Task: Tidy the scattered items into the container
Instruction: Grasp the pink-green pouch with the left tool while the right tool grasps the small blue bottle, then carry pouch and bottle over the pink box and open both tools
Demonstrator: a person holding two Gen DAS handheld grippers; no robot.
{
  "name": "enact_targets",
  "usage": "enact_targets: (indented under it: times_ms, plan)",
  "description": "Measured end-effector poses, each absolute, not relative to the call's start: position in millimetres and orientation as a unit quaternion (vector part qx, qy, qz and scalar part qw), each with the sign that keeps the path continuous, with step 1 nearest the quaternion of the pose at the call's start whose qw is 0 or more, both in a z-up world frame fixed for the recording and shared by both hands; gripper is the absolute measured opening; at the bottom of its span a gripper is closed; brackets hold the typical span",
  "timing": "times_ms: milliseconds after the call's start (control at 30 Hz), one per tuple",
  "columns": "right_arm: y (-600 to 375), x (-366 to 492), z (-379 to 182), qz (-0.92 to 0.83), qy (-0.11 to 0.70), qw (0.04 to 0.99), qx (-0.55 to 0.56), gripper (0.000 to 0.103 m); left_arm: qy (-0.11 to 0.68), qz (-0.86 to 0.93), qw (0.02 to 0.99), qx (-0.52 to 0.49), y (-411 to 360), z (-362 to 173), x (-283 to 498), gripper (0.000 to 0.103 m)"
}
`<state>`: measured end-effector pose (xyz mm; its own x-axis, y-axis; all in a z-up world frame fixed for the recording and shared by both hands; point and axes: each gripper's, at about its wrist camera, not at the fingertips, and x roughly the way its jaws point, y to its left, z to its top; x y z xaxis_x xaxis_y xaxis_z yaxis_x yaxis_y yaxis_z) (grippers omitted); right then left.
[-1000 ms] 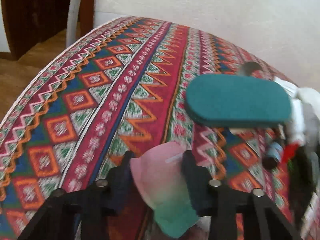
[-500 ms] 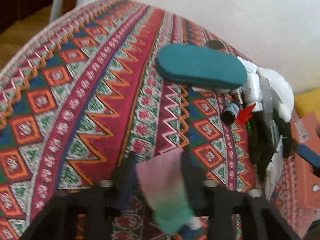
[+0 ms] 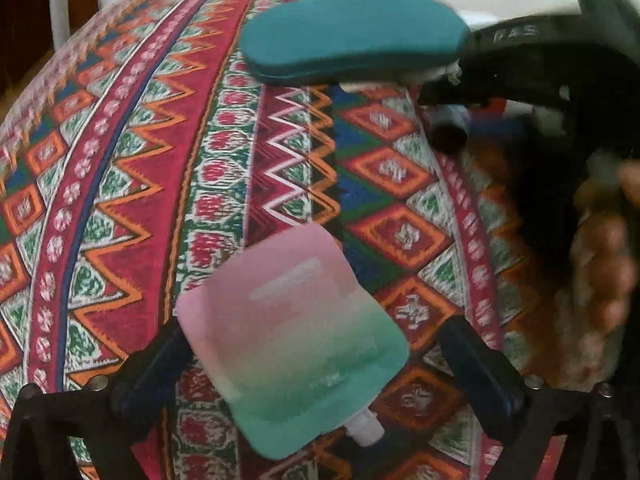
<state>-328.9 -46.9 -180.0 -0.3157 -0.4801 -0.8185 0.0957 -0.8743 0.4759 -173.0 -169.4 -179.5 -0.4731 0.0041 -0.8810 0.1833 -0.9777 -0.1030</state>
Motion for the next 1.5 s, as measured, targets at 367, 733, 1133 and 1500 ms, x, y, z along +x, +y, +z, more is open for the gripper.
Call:
enact_targets:
  times_ms: [367,733,1133,1500]
  plan:
    - [17,-248,-116,-0.820,-0.118,0.274,0.488,0.026,0.127,-0.893,0.017,0.432,-162,-136,-143,0.065]
    - [102,-145,-20,-0.881,-0.110,0.313,0.338,0.026,0.095,-0.954,-0.036,0.283,-126,-20,-86,0.065]
    - [143,-54,68,-0.906,-0.097,0.359,0.205,0.026,0.044,-0.977,-0.087,0.189,-44,65,-51,0.065]
    - [331,-30,106,-0.976,-0.154,0.122,0.097,0.026,0.033,-0.938,-0.266,0.221,155,77,-146,0.065]
